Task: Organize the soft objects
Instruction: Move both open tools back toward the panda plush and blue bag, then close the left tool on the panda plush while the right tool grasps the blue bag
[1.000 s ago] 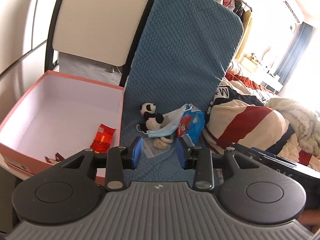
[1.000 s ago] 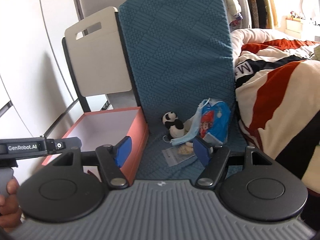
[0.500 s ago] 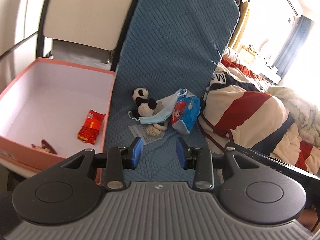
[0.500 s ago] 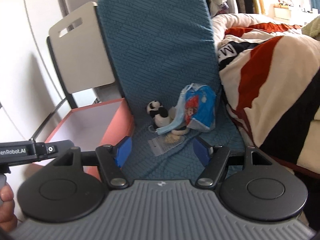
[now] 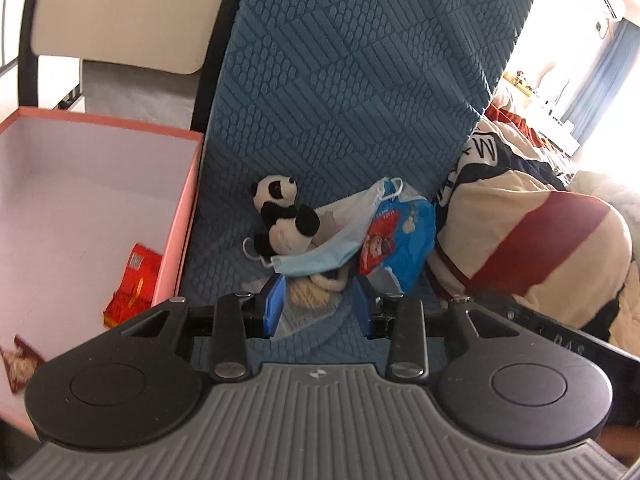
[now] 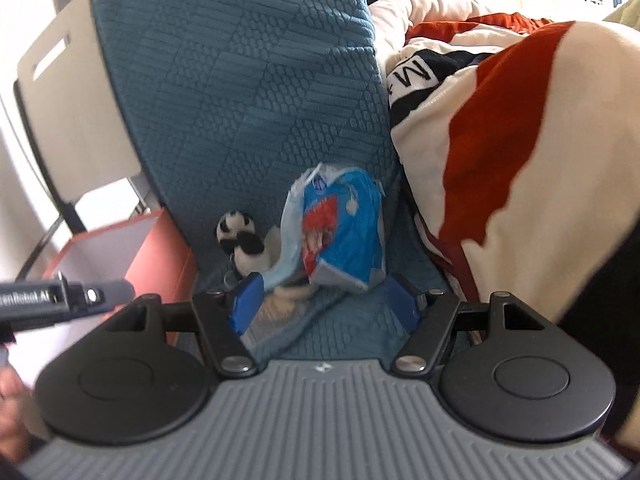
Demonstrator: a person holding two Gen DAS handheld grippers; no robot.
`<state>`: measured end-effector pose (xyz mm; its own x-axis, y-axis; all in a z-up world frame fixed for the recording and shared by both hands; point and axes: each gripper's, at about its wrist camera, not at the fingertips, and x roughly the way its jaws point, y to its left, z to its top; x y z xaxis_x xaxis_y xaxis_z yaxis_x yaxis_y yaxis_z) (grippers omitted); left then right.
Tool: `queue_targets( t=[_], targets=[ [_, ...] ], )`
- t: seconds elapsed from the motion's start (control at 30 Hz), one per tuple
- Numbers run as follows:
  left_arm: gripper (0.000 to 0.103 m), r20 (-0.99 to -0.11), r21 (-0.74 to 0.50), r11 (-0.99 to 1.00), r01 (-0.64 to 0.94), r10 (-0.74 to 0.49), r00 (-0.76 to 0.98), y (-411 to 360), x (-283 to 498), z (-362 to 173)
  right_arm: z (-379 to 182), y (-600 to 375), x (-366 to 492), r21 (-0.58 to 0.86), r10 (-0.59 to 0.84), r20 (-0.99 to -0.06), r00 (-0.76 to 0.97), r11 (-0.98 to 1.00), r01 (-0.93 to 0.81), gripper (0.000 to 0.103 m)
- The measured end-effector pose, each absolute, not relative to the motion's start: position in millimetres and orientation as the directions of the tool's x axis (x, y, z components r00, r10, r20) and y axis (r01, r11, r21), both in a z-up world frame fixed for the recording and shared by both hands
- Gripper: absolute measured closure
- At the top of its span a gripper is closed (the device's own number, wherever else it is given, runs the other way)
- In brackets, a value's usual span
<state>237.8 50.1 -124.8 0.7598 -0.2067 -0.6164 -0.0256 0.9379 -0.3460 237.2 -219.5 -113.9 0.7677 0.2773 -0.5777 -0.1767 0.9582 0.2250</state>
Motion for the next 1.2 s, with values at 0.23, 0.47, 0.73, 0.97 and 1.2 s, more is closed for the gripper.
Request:
queue_targets(
  t=[0.23, 0.47, 0.73, 0.97, 1.2],
  targets=[
    [0.061, -0.593, -0.352, 0.936, -0.021, -0.205, 0.779, 46, 237, -142, -127, -215, 263, 0.245, 0.299, -0.554, 0.777, 0.951, -0.190, 0.033],
    [0.061, -0.591, -0.408, 0.911, -0.058, -0.216, 0.777, 37, 205, -132, -121, -220, 235, 0.272, 0.335, -0.545, 0.769, 0.938, -0.215, 0.033],
    [0.060, -0.578, -0.366, 0.930, -0.041, -0.193, 0.793, 34, 194, -119, -96, -230, 212, 0.285, 0.346, -0.516, 0.783, 0.932, -0.225, 0.033],
    [0.051, -0.534, -0.397, 0.918, 0.019, -0.248, 0.809, 51, 210, -124, -92, -223, 214, 0.276, 0.337, -0.527, 0.780, 0.936, -0.218, 0.033],
    [0.050, -0.535, -0.375, 0.922, 0.095, -0.299, 0.790, 44, 242, -148, -104, -213, 227, 0.256, 0.289, -0.522, 0.803, 0.951, -0.175, 0.033]
  ],
)
